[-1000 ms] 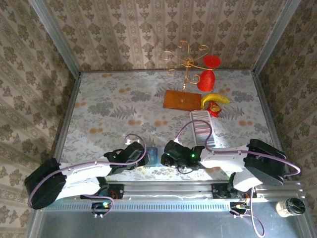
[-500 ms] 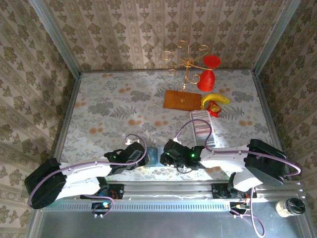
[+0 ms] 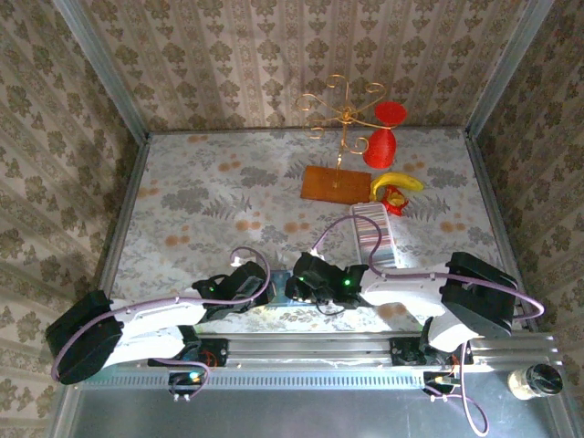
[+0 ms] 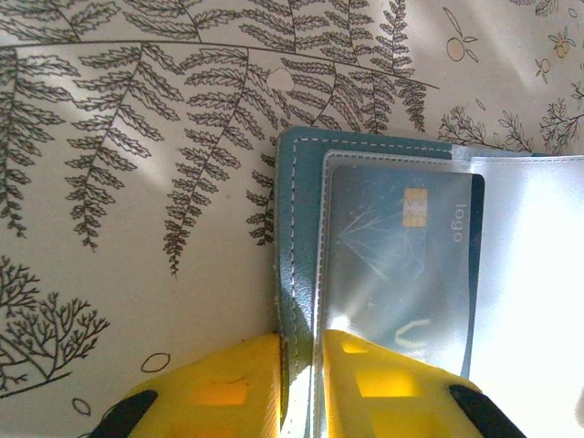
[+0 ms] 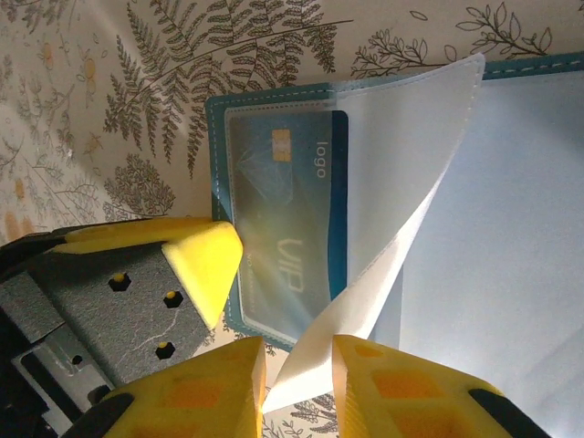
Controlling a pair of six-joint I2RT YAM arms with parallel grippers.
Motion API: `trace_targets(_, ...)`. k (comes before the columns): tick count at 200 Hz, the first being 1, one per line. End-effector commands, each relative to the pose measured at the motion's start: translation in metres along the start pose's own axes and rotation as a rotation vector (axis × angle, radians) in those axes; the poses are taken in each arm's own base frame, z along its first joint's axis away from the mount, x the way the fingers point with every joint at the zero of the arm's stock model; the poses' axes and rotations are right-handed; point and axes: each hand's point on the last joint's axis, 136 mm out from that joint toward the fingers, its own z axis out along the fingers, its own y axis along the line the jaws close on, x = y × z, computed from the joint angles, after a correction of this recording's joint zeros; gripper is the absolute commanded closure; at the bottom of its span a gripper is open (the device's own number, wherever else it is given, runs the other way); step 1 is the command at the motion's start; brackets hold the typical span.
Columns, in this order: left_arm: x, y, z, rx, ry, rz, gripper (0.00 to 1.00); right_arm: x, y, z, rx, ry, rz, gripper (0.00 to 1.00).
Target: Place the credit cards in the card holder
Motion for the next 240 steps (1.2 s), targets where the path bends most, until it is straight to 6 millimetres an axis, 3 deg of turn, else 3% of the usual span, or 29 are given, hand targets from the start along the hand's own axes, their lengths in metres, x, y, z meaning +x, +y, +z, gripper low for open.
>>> trace_targets(1,0.021,0.017,0.004,-0.048,0.07,0.005,0.82,-0.001,-0.004,0.0,0.051,-0.008,-0.01,0.74)
trace_targets(78,0.02,0.016,0.004,-0.049,0.068,0.008,0.82,-0.01,-0.027,-0.015,0.146,-0.069,0.011,0.67)
trace_targets(111,0.02,0.015,0.004,-0.047,0.071,0.009,0.82,-0.008,-0.018,-0.009,0.1,-0.062,0.012,0.76)
trace_targets(144,0.02,0.014,0.004,-0.045,0.071,0.011,0.82,-0.014,-0.02,-0.017,0.125,-0.086,0.007,1.0)
trace_targets(167,0.02,0.013,0.004,-0.041,0.072,0.01,0.83,-0.018,-0.025,-0.026,0.139,-0.117,0.008,1.0)
trace_targets(195,0.021,0.01,0.004,-0.034,0.073,0.01,0.83,-0.019,-0.017,-0.03,0.096,-0.118,0.0,1.0)
trace_targets(240,0.019,0.006,0.002,-0.019,0.071,0.006,0.82,-0.01,0.004,-0.014,0.041,-0.046,-0.057,1.0)
